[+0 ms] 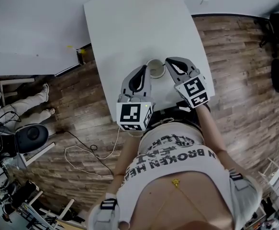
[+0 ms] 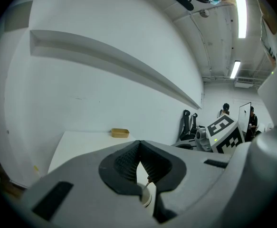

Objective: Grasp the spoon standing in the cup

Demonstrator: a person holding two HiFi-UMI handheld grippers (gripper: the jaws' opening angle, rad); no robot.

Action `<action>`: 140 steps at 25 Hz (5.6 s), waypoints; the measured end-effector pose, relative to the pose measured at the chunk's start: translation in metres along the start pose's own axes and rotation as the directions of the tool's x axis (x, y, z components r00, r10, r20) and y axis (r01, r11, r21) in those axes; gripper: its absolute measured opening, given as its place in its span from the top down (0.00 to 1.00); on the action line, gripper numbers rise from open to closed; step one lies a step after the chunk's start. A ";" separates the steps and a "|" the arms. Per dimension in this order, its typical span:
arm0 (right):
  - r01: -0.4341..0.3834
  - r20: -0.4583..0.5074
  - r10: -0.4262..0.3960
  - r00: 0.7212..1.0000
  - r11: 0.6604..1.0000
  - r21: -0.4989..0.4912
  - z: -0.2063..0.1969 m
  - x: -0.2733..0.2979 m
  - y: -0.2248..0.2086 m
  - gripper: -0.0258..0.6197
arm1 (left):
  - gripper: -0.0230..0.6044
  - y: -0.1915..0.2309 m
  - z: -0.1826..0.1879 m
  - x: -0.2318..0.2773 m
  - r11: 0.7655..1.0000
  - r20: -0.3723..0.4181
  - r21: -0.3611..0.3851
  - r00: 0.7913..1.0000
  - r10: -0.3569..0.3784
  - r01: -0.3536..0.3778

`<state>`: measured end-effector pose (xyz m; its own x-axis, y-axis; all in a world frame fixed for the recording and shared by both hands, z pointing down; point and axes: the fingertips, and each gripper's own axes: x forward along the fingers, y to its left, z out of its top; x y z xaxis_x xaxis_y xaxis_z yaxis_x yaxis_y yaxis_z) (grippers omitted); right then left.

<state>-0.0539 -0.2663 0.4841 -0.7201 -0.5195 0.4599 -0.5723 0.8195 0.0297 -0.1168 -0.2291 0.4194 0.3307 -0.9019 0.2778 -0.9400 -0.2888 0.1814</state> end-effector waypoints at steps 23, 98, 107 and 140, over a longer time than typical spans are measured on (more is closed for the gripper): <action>-0.015 -0.171 0.025 0.985 0.998 0.063 -0.071 0.038 -0.014 0.95 | 0.97 0.017 -0.004 -0.008 0.998 -0.018 -0.020 0.998 0.063 -0.064; -0.167 0.045 0.163 0.986 0.981 0.099 0.032 -0.041 0.011 0.89 | 0.97 -0.005 0.001 -0.027 0.998 0.019 -0.027 0.998 0.058 -0.058; -0.166 0.199 0.157 0.967 0.985 0.034 0.069 -0.064 0.016 0.90 | 0.97 -0.014 0.012 -0.025 0.999 0.049 -0.009 0.998 0.044 -0.044; -0.121 0.382 0.130 0.915 0.991 -0.048 0.128 -0.099 0.017 0.90 | 0.97 -0.022 0.045 -0.033 0.998 0.112 0.022 0.992 0.052 -0.054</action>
<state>-0.0423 -0.2319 0.3256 -0.8834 -0.4607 0.0860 -0.4612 0.8872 0.0159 -0.1110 -0.2073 0.3639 0.2703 -0.9459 0.1796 -0.9583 -0.2464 0.1448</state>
